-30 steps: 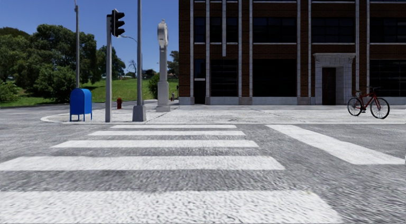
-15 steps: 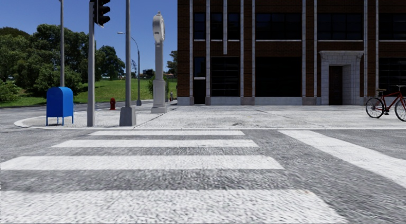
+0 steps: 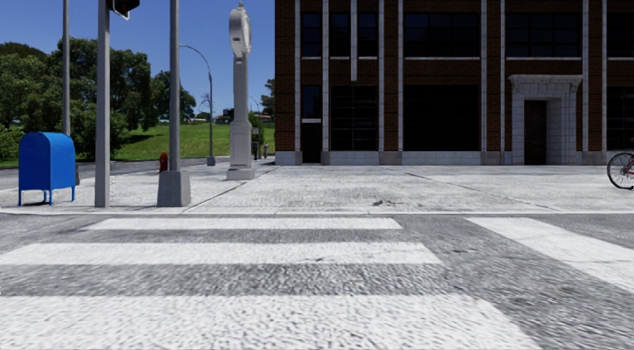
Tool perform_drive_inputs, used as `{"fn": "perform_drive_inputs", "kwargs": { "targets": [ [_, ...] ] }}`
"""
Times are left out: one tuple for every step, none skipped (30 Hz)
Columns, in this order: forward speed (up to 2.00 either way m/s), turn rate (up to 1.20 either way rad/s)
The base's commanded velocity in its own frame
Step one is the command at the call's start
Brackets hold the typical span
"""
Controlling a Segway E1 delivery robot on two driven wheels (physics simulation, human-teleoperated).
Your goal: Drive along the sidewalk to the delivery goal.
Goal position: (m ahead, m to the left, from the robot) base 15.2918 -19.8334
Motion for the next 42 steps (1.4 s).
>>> {"fn": "perform_drive_inputs", "kwargs": {
  "targets": [
    [2.00,0.00],
    [2.00,0.00],
    [2.00,0.00],
    [2.00,0.00],
    [2.00,0.00],
    [2.00,0.00],
    [2.00,0.00],
    [2.00,0.00],
    [2.00,0.00],
    [2.00,0.00],
    [2.00,0.00],
    [2.00,0.00],
    [2.00,0.00],
    [2.00,0.00],
    [2.00,0.00],
    [2.00,0.00],
    [2.00,0.00],
    [2.00,0.00],
    [2.00,0.00],
    [2.00,0.00],
    [2.00,0.00],
    [2.00,0.00],
    [2.00,0.00],
    [2.00,0.00],
    [2.00,0.00],
    [2.00,0.00],
    [2.00,0.00],
    [2.00,0.00],
    [2.00,0.00],
    [2.00,0.00],
    [2.00,0.00],
    [2.00,0.00],
    [2.00,0.00],
    [2.00,0.00],
    [1.99,0.00],
    [1.92,0.00],
    [1.78,0.00],
    [1.64,0.00],
    [1.58,0.00],
    [1.58,0.00],
    [1.55,0.00],
    [1.54,0.00]
  ]
}}
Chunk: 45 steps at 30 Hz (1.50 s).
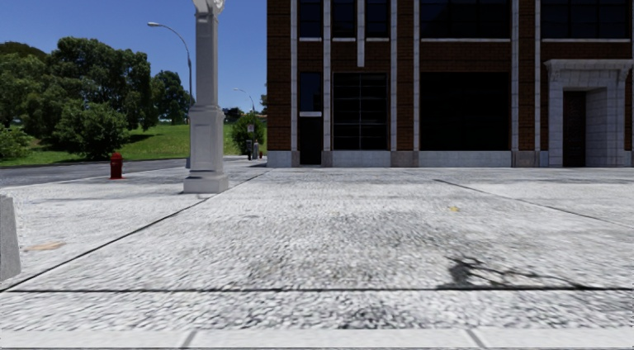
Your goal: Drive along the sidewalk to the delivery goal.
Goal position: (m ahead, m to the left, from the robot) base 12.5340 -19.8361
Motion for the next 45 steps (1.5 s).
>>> {"fn": "perform_drive_inputs", "kwargs": {
  "targets": [
    [1.53,0.00],
    [1.52,0.00],
    [1.52,0.00],
    [1.51,0.00],
    [1.49,0.00],
    [1.48,0.00],
    [1.47,0.00],
    [1.47,0.00],
    [1.47,0.00],
    [1.47,0.00],
    [1.47,0.00],
    [1.47,0.00],
    [1.47,0.00],
    [1.47,0.00],
    [1.47,0.00],
    [1.47,0.00],
    [1.47,0.00],
    [1.47,0.00],
    [1.47,0.00],
    [1.47,0.00],
    [1.47,0.00],
    [1.47,0.00],
    [1.47,0.00],
    [1.47,0.00],
    [1.47,0.00],
    [1.46,0.00],
    [1.46,0.00],
    [1.46,0.00],
    [1.46,0.00],
    [1.46,0.00],
    [1.46,0.00],
    [1.46,0.00],
    [1.46,0.00],
    [1.46,0.00],
    [1.46,0.00],
    [1.46,0.00],
    [1.46,0.00],
    [1.46,0.00],
    [1.46,0.00],
    [1.46,0.00],
    [1.46,0.00],
    [1.46,0.00],
    [1.46,0.00],
    [1.46,0.00],
    [1.46,0.00]
  ]
}}
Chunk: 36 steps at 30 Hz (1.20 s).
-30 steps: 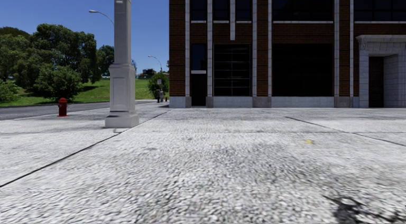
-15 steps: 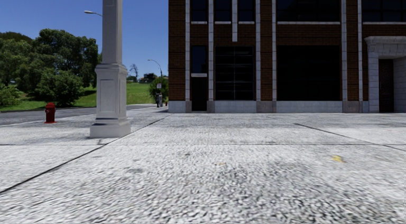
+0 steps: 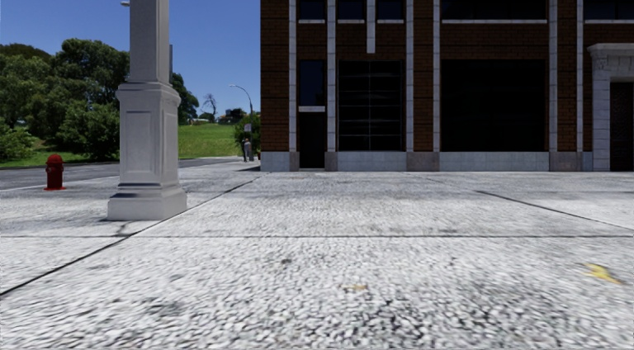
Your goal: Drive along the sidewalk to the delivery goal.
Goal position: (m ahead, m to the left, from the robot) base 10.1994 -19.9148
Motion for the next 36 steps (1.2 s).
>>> {"fn": "perform_drive_inputs", "kwargs": {
  "targets": [
    [1.46,0.00],
    [1.46,0.00],
    [1.46,0.00],
    [1.46,0.00],
    [1.46,0.00],
    [1.46,0.00],
    [1.48,0.00],
    [1.69,0.00],
    [1.69,0.00],
    [2.00,0.00],
    [2.00,0.00],
    [2.00,0.00],
    [2.00,0.00],
    [2.00,0.00],
    [2.00,0.00],
    [2.00,0.00],
    [2.00,0.00],
    [2.00,0.00],
    [2.00,0.00],
    [2.00,0.00],
    [2.00,0.00],
    [2.00,0.00],
    [2.00,0.00],
    [2.00,0.00],
    [2.00,0.00],
    [2.00,0.00],
    [2.00,0.00],
    [2.00,0.00],
    [2.00,0.00],
    [2.00,0.00],
    [2.00,0.00],
    [2.00,0.00],
    [2.00,0.00],
    [2.00,0.00],
    [2.00,0.00],
    [2.00,0.00]
  ]
}}
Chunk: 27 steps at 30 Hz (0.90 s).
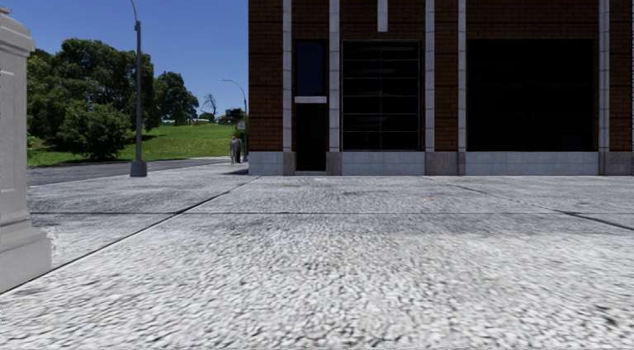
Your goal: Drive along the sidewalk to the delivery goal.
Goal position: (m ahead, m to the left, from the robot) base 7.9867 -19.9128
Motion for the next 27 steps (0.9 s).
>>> {"fn": "perform_drive_inputs", "kwargs": {
  "targets": [
    [2.00,0.00],
    [2.00,0.00],
    [2.00,0.00],
    [2.00,0.00],
    [2.00,0.00],
    [2.00,0.00],
    [2.00,0.00],
    [2.00,0.00],
    [2.00,0.00],
    [2.00,0.00],
    [2.00,0.00],
    [2.00,0.00],
    [2.00,0.00],
    [2.00,0.00],
    [2.00,0.00],
    [2.00,0.00],
    [2.00,0.00],
    [2.00,0.00],
    [2.00,0.00],
    [2.00,0.00],
    [2.00,0.00],
    [2.00,0.00],
    [2.00,0.00],
    [2.00,0.00],
    [2.00,0.00],
    [2.00,0.00],
    [2.00,0.00]
  ]
}}
